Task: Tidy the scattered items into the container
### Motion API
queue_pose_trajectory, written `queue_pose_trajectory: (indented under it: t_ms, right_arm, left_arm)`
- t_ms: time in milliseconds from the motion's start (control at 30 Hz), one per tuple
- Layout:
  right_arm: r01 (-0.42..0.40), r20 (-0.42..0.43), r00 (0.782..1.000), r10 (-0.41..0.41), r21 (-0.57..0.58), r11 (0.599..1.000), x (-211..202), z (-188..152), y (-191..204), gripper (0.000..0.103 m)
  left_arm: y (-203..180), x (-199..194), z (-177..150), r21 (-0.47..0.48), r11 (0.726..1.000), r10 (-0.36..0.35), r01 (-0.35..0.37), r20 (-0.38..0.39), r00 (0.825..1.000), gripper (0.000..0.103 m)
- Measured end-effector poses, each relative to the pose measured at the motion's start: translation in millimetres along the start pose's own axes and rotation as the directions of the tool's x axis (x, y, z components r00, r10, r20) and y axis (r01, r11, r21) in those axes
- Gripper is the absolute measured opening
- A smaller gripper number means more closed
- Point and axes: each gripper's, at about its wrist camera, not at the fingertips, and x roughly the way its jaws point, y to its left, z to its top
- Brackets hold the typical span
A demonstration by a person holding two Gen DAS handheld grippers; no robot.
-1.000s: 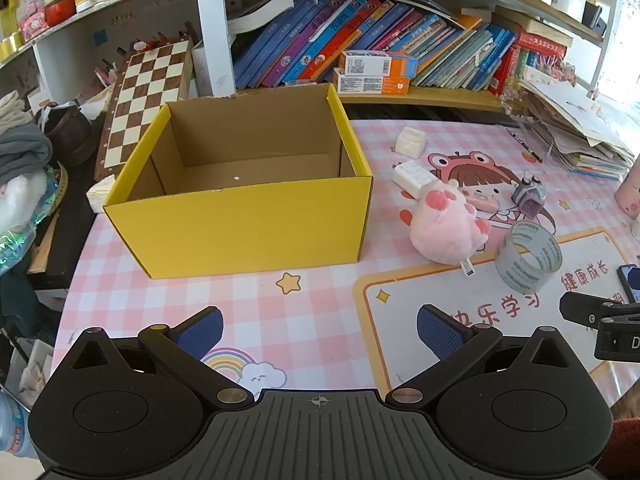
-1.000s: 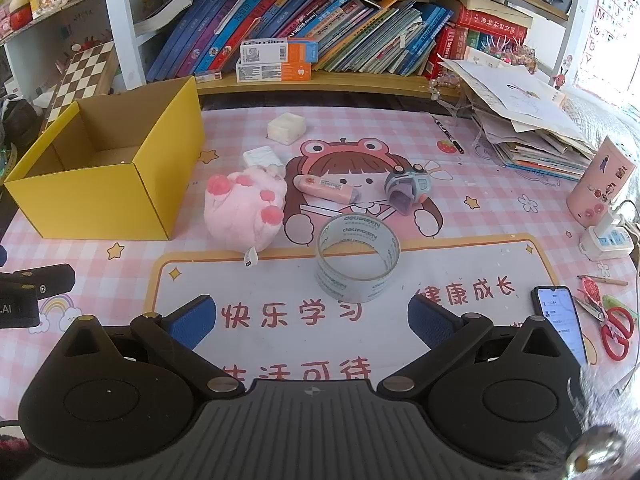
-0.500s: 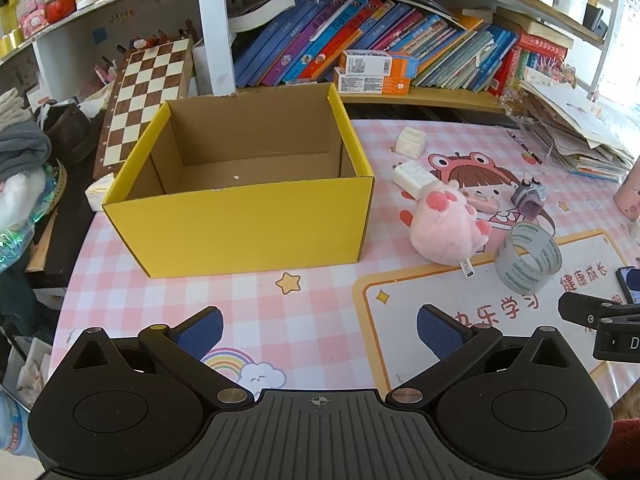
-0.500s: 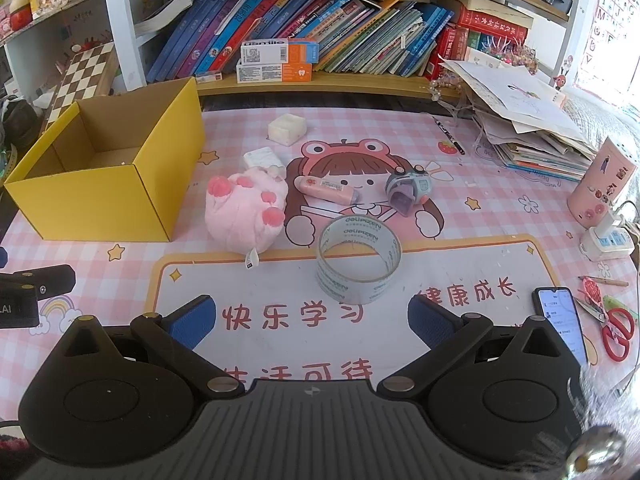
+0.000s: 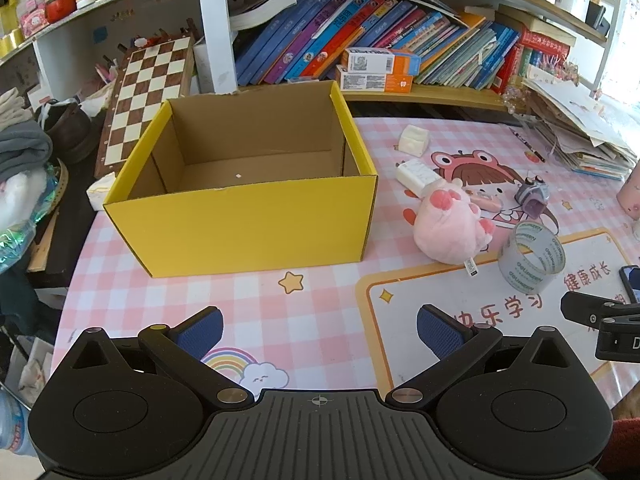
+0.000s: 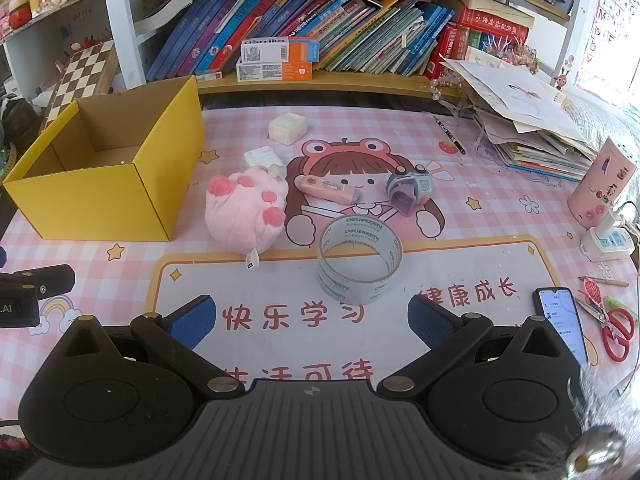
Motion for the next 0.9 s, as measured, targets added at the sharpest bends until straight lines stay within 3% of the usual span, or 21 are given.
queue_pose_trajectory:
  t_ms: [900]
  right_arm:
    - [0.008, -0.009, 1.0, -0.008, 0.005, 1.0, 7.2, 3.7, 2.5, 0.103]
  left_arm:
    - [1.6, 6.6, 5.3, 0.016, 1.0, -0.02, 0.02, -0.004, 1.0, 0.103]
